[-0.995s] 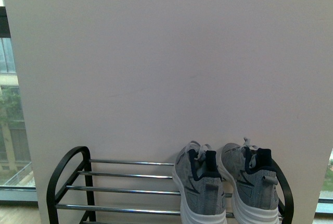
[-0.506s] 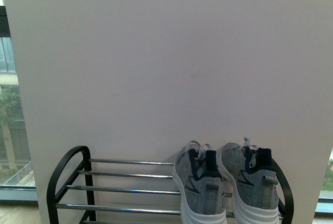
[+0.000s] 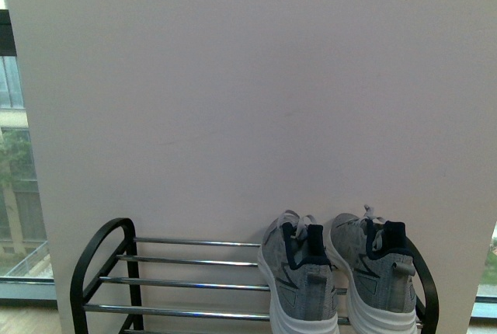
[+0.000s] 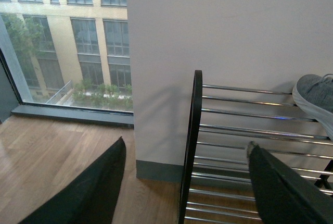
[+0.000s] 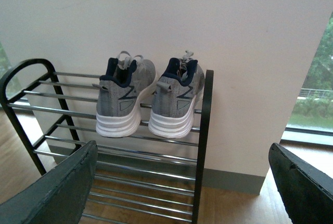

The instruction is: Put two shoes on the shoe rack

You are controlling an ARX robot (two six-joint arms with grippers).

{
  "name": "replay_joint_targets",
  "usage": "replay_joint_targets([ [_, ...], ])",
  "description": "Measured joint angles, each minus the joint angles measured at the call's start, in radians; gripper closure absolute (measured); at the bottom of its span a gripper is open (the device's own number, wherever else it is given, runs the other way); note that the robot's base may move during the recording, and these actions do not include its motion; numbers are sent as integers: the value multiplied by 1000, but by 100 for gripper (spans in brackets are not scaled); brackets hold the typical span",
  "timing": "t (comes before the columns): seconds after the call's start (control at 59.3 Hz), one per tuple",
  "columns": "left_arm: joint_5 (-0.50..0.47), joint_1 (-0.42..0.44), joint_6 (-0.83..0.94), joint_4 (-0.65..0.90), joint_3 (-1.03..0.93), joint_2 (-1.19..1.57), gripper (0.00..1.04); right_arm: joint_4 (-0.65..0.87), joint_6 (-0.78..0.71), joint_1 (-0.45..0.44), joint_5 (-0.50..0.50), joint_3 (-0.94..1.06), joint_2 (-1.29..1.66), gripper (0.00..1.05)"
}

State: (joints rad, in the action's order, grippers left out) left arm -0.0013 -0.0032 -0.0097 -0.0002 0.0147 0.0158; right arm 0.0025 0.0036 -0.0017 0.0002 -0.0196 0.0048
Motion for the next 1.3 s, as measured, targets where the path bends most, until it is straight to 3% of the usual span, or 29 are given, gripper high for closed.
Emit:
replay_joint_targets([
  [0.101,0,0,1,0,0,0,8,0,0,0,0,0,0,9],
  [1.299,2,0,2,0,0,0,9,-1,0,0,3,0,0,9],
])
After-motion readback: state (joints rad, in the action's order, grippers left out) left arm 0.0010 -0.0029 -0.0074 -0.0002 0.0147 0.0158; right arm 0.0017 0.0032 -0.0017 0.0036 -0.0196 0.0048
